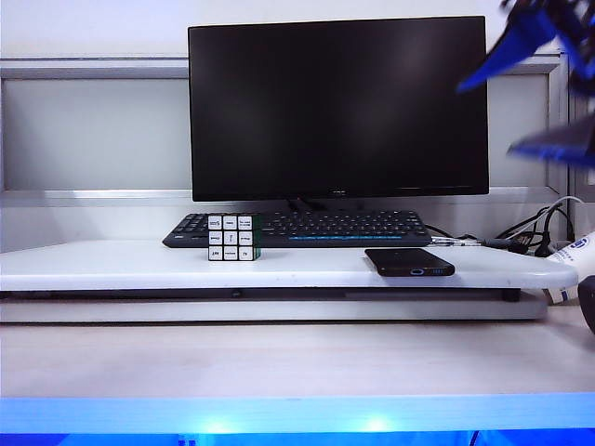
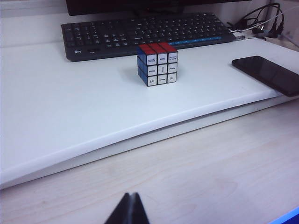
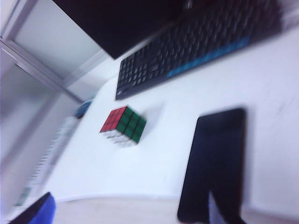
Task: Put the phone on top of the Rubik's Cube.
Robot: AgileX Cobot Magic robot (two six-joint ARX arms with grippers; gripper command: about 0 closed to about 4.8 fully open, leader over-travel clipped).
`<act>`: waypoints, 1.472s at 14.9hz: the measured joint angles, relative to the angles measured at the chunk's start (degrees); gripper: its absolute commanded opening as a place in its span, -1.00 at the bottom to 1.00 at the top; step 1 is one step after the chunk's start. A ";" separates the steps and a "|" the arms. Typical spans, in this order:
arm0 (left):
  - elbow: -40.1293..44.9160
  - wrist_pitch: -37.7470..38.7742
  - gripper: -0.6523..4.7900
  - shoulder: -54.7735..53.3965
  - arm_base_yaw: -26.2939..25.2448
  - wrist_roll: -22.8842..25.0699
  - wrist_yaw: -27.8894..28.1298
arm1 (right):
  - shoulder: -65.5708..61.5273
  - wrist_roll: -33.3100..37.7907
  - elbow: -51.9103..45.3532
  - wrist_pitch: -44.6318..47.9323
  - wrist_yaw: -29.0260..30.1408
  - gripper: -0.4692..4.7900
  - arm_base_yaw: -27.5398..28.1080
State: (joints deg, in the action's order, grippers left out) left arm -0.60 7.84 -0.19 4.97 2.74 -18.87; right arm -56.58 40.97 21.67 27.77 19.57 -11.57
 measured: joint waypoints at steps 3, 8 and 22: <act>0.00 -0.22 -0.78 0.00 0.00 0.00 -2.01 | -6.73 5.57 -0.02 1.51 2.32 0.82 0.00; 0.00 -0.31 -0.78 0.00 0.00 0.02 -3.58 | -14.21 15.19 -0.07 4.15 6.29 0.82 0.00; 0.00 -0.37 -0.78 0.00 0.00 0.00 -6.16 | -37.03 27.61 1.66 21.42 8.52 0.76 0.00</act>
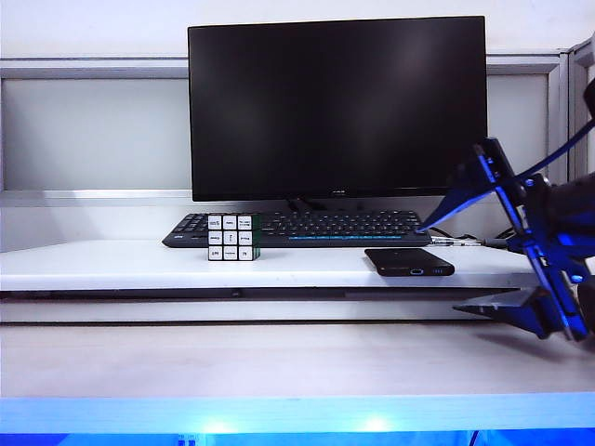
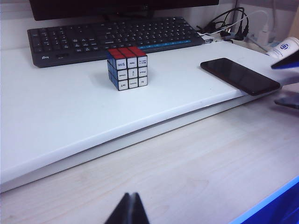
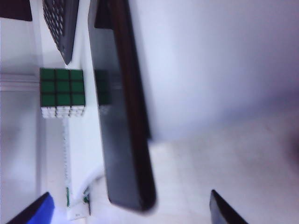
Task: Put the phone on top of the Rubik's Cube.
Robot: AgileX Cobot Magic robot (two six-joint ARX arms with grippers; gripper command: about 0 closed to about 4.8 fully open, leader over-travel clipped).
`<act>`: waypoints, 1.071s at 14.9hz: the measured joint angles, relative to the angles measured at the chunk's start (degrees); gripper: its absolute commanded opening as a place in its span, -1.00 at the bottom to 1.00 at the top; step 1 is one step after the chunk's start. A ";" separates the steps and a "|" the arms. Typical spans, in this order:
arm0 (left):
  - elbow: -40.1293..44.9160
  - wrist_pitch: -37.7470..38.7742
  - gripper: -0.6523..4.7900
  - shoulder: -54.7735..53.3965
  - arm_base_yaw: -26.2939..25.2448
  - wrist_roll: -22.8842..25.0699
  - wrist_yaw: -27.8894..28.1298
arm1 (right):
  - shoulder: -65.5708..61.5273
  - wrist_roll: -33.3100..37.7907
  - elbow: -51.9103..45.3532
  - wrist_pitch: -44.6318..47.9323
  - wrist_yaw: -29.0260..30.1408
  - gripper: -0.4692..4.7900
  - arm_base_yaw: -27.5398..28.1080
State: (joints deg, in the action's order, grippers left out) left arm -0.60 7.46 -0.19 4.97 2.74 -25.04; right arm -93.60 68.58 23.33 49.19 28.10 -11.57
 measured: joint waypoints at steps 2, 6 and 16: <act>0.00 0.00 -0.78 0.00 0.00 0.00 -0.02 | -1.20 0.26 1.25 0.63 0.02 0.55 0.00; 0.00 0.00 -0.78 0.00 0.00 0.02 -0.04 | -1.99 0.44 2.32 1.03 -0.33 0.30 0.00; 0.00 0.00 -0.78 0.00 0.00 0.02 -0.02 | -4.70 0.52 2.84 1.88 -2.49 -0.38 0.00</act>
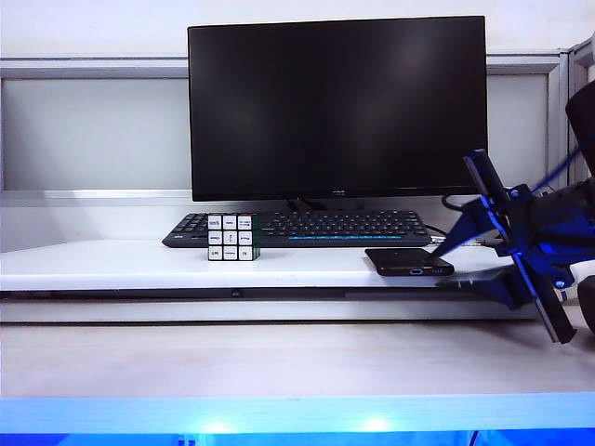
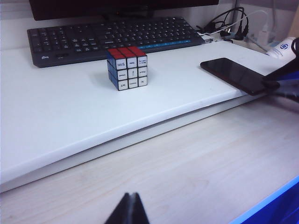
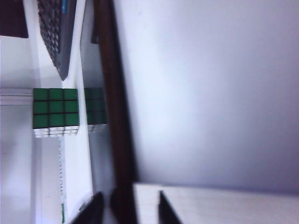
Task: Put the phone on top of the Rubik's Cube.
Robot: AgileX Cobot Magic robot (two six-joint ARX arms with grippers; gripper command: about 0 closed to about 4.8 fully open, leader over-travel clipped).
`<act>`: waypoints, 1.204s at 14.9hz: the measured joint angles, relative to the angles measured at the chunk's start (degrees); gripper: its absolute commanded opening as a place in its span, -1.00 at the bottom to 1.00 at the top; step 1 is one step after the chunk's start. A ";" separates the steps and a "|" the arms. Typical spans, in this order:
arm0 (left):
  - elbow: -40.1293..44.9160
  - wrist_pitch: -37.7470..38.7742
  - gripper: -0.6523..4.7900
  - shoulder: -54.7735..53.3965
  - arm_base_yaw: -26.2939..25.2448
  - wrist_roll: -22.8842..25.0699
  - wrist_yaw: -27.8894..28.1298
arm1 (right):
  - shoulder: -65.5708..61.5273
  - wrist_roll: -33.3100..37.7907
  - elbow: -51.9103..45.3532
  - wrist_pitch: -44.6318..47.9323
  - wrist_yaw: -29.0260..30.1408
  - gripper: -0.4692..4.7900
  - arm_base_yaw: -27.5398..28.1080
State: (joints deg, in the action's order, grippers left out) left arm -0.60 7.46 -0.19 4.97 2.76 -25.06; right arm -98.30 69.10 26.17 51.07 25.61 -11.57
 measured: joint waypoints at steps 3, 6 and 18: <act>0.00 0.02 -0.78 0.00 0.00 0.00 0.00 | -0.09 0.04 0.42 1.03 0.81 -0.85 0.00; 0.00 0.00 -0.78 0.00 0.00 -0.02 0.00 | 0.07 -0.13 0.66 3.08 0.63 -0.85 -0.02; 0.00 0.02 -0.78 0.00 0.00 -0.02 0.00 | -0.33 2.19 3.39 7.78 4.07 -0.86 -0.37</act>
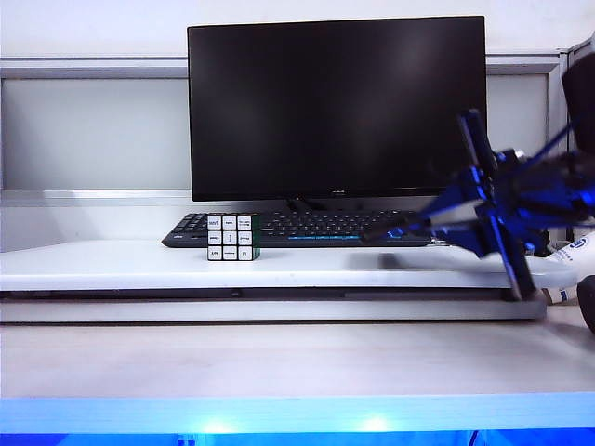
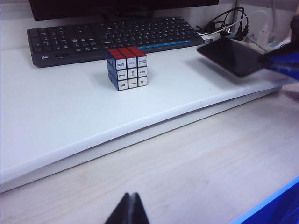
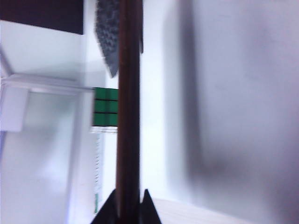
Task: Put the phone on top of the Rubik's Cube.
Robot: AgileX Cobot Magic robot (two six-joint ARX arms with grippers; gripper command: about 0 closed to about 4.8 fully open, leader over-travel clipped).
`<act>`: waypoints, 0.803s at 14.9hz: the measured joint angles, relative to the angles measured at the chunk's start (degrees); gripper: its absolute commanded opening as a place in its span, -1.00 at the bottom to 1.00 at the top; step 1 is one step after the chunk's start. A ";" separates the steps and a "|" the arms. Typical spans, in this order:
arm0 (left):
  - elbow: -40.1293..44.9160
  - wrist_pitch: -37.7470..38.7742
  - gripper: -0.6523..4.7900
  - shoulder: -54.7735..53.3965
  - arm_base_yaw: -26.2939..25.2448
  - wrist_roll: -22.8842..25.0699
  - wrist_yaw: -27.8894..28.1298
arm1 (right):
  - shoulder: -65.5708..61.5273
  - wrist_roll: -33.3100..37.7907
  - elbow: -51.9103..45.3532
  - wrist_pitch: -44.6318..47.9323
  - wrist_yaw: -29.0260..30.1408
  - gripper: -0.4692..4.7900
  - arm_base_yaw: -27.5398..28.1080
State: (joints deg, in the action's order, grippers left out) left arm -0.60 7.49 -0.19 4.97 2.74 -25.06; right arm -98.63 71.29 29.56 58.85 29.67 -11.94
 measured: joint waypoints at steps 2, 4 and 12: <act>0.00 0.00 -0.78 0.00 0.00 0.00 0.00 | 0.00 0.70 1.84 0.20 0.15 -0.86 -0.98; 0.00 -0.02 -0.78 0.00 0.00 0.00 0.00 | 0.00 0.87 3.58 -0.02 0.09 -0.86 -2.43; 0.00 -0.02 -0.78 0.00 0.00 0.00 -0.04 | -0.02 1.03 13.77 -5.90 -1.62 -0.86 -6.45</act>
State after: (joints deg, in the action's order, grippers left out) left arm -0.60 7.46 -0.19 4.97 2.74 -25.10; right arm -98.65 72.31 43.33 52.95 28.05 -18.39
